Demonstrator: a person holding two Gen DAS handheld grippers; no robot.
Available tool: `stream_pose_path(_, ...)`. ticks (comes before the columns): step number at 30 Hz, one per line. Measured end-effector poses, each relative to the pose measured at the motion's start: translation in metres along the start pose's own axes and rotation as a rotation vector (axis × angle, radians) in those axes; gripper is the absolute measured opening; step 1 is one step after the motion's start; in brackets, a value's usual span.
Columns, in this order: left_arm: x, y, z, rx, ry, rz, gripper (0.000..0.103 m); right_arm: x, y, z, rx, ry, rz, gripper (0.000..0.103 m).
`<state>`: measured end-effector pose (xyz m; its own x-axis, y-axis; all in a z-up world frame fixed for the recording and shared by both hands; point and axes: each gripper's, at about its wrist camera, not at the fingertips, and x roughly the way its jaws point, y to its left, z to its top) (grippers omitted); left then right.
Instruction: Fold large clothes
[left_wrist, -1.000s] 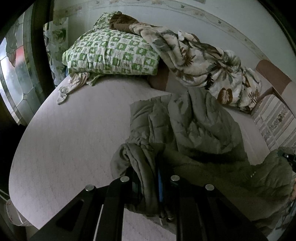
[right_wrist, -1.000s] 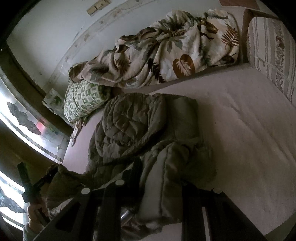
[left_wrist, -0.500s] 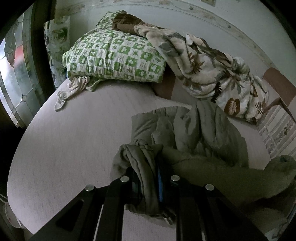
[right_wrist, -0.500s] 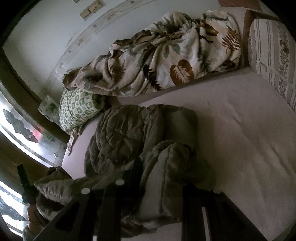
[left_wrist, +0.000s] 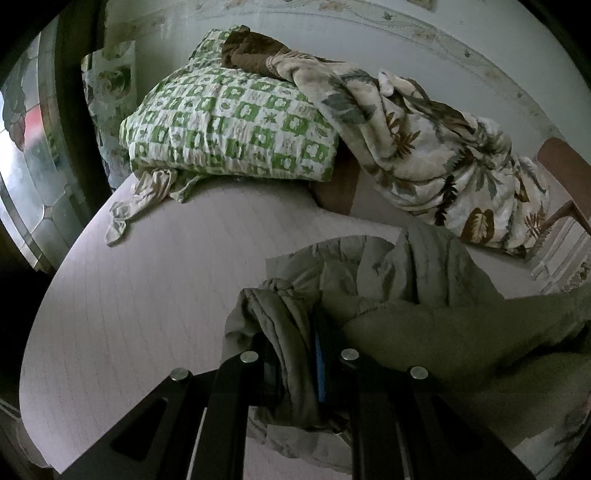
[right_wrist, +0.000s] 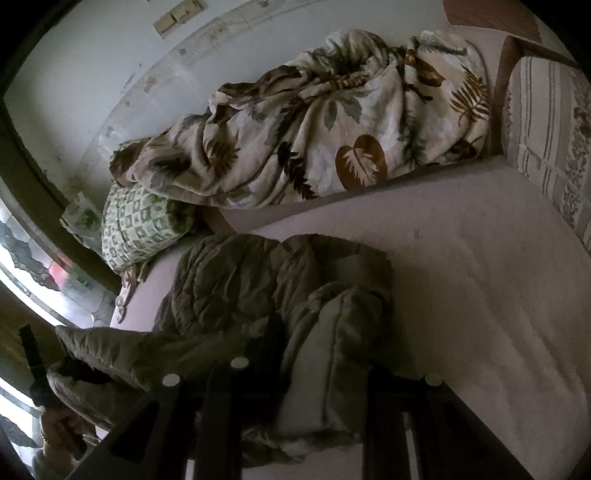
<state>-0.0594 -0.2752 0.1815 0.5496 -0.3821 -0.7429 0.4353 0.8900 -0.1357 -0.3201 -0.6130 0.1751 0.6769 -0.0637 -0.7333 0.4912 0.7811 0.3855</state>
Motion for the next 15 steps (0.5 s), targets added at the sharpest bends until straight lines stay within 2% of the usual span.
stream_pose_path(15, 0.039, -0.013, 0.05, 0.018, -0.023, 0.052, 0.014, 0.04, 0.004, 0.052, -0.019, -0.032, -0.059, 0.023)
